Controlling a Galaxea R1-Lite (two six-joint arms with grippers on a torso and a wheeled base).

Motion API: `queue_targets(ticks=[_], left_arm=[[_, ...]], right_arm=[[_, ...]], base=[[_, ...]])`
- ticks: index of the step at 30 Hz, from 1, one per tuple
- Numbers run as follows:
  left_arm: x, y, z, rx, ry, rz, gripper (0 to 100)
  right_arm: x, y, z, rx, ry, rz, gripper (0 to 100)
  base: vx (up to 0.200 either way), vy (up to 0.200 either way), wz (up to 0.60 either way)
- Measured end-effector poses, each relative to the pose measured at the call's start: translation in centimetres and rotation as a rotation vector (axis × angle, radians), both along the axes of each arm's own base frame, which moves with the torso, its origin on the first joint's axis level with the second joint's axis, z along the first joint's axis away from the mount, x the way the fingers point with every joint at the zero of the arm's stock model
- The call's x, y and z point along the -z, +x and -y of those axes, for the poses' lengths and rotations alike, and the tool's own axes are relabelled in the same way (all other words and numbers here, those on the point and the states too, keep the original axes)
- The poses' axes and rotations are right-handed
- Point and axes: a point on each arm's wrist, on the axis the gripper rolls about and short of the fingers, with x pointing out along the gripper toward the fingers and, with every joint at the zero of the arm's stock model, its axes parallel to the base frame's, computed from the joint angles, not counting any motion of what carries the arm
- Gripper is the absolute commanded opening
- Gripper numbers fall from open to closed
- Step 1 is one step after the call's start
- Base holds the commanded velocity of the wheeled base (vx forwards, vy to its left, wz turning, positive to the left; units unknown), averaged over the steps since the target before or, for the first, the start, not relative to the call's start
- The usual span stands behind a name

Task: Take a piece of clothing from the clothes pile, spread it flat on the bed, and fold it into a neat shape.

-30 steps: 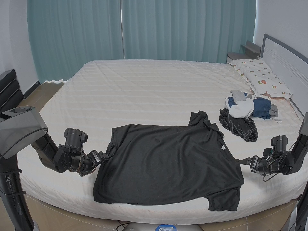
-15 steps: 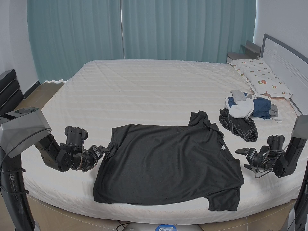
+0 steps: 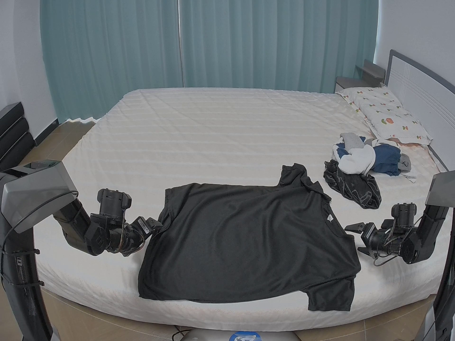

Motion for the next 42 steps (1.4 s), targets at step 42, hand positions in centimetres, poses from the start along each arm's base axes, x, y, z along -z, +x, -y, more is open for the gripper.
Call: queue_targets(ticks=[42], left_arm=[[-0.64, 0.7, 0.1, -0.044, -0.042, 0.025, 100]], right_arm=[[0.26, -0.02, -0.19, -0.001, -0.005, -0.009, 100]], base=[[0.014, -0.005, 0.0]])
